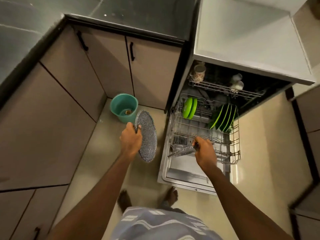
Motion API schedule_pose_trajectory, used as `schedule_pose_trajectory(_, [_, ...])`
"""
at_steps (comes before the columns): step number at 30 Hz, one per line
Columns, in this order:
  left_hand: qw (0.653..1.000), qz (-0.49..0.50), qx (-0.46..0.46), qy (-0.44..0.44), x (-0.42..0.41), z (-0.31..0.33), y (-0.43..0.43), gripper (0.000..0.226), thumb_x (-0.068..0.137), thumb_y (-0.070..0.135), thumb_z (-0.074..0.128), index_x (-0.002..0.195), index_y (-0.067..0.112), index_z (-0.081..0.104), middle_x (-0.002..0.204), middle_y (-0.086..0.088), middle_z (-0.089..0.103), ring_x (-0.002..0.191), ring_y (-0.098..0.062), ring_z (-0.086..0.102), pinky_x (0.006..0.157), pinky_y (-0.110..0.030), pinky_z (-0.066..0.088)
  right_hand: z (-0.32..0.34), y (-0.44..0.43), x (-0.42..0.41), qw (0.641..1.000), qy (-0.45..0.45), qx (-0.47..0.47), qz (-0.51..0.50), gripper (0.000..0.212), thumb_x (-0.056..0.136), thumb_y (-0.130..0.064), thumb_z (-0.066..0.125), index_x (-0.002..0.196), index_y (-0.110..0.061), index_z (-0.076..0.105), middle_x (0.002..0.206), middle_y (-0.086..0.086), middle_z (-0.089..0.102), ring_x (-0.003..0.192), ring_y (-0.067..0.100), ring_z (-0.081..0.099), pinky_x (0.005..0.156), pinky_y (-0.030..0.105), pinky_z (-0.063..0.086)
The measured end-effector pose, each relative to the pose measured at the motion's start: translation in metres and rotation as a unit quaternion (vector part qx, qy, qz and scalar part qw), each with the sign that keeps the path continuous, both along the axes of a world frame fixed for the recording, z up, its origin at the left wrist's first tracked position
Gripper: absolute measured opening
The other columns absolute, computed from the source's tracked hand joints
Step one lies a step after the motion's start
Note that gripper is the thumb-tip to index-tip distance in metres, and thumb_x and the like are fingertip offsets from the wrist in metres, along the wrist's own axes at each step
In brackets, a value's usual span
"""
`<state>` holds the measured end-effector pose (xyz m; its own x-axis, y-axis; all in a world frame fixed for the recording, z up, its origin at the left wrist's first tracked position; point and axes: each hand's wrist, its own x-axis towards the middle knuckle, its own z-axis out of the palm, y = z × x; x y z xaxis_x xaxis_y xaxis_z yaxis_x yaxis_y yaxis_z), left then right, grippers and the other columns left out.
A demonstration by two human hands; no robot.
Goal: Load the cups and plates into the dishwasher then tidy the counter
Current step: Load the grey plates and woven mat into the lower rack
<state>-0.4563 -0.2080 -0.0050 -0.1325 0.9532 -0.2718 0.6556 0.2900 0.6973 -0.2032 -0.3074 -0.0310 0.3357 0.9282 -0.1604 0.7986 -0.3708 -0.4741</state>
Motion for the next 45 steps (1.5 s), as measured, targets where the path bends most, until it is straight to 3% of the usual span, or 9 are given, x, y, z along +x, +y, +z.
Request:
schedule_pose_trajectory(8, [1.0,-0.027,-0.005,0.013,0.09,-0.015,-0.007,0.027,0.096,0.033,0.052,0.082,0.011,0.046,0.075,-0.005,0.059,0.066,-0.023,0.056,0.056,-0.03,0.036,-0.02,-0.012,0.078,0.998,0.009,0.026,0.057,0.042,0.055,0.025,0.042,0.067,-0.014,0.051,0.072,0.001,0.053,0.073,0.018,0.045,0.061,0.034,0.038])
schedule_pose_trajectory(11, [0.999,-0.047,-0.01,0.013,0.111,-0.029,0.001,0.027,0.097,0.033,0.051,0.081,0.011,0.046,0.07,-0.001,0.056,0.059,-0.015,0.051,0.049,-0.029,0.031,-0.032,-0.003,0.096,0.998,-0.003,0.026,0.064,0.039,0.061,0.025,0.042,0.067,-0.012,0.051,0.074,0.002,0.053,0.074,0.018,0.045,0.062,0.034,0.039])
schedule_pose_trajectory(18, [0.999,-0.036,-0.017,0.0,0.148,-0.096,0.036,0.028,0.097,0.033,0.051,0.081,0.012,0.043,0.065,0.002,0.052,0.055,-0.015,0.049,0.049,-0.03,0.031,-0.088,0.04,0.124,0.994,-0.005,0.054,0.095,0.033,0.073,0.02,0.051,0.069,-0.013,0.054,0.085,0.007,0.063,0.101,0.026,0.058,0.084,0.039,0.05])
schedule_pose_trajectory(22, [0.999,-0.033,0.001,-0.018,0.152,-0.146,0.056,0.029,0.097,0.032,0.052,0.079,0.012,0.04,0.064,-0.001,0.052,0.055,-0.019,0.05,0.047,-0.029,0.034,-0.131,0.069,0.135,0.992,0.003,0.058,0.115,0.036,0.065,0.024,0.052,0.069,-0.011,0.055,0.088,0.01,0.064,0.109,0.029,0.057,0.085,0.038,0.05])
schedule_pose_trajectory(25, [0.999,-0.046,0.017,-0.011,0.156,-0.181,0.07,0.028,0.097,0.028,0.052,0.079,0.012,0.039,0.061,0.005,0.044,0.05,-0.011,0.038,0.048,-0.03,0.027,-0.166,0.092,0.142,0.991,-0.002,0.043,0.124,0.041,0.057,0.028,0.05,0.069,-0.012,0.054,0.087,0.008,0.064,0.114,0.028,0.056,0.081,0.041,0.052])
schedule_pose_trajectory(30, [0.998,-0.052,0.013,-0.022,0.158,-0.228,0.085,0.026,0.096,0.029,0.053,0.079,0.014,0.04,0.063,0.002,0.048,0.053,-0.019,0.044,0.053,-0.035,0.037,-0.21,0.117,0.144,0.989,-0.011,0.055,0.14,0.025,0.074,0.001,0.034,0.068,-0.011,0.055,0.089,0.013,0.067,0.115,0.03,0.057,0.086,0.037,0.051])
schedule_pose_trajectory(34, [0.998,-0.062,0.001,-0.028,0.167,-0.252,0.091,0.023,0.095,0.027,0.052,0.081,0.015,0.039,0.066,0.002,0.05,0.058,-0.019,0.051,0.057,-0.039,0.042,-0.24,0.123,0.149,0.989,0.006,0.054,0.14,0.036,0.063,0.022,0.047,0.068,-0.013,0.054,0.09,0.013,0.067,0.116,0.032,0.057,0.084,0.045,0.053])
schedule_pose_trajectory(39, [0.995,-0.099,-0.023,0.006,0.191,-0.271,0.099,0.02,0.096,0.023,0.051,0.084,0.017,0.036,0.068,0.009,0.044,0.058,-0.004,0.042,0.056,-0.03,0.027,-0.255,0.111,0.154,0.989,0.024,0.065,0.13,0.038,0.055,0.028,0.045,0.069,-0.006,0.057,0.086,0.01,0.066,0.116,0.032,0.057,0.083,0.045,0.053])
schedule_pose_trajectory(45, [0.99,-0.136,-0.025,0.024,0.215,-0.289,0.106,0.016,0.096,0.019,0.05,0.087,0.016,0.037,0.076,0.001,0.052,0.065,-0.019,0.052,0.06,-0.037,0.04,-0.26,0.095,0.168,0.988,0.029,0.089,0.125,0.042,0.055,0.034,0.046,0.067,-0.005,0.057,0.086,0.012,0.069,0.114,0.033,0.059,0.088,0.039,0.052])
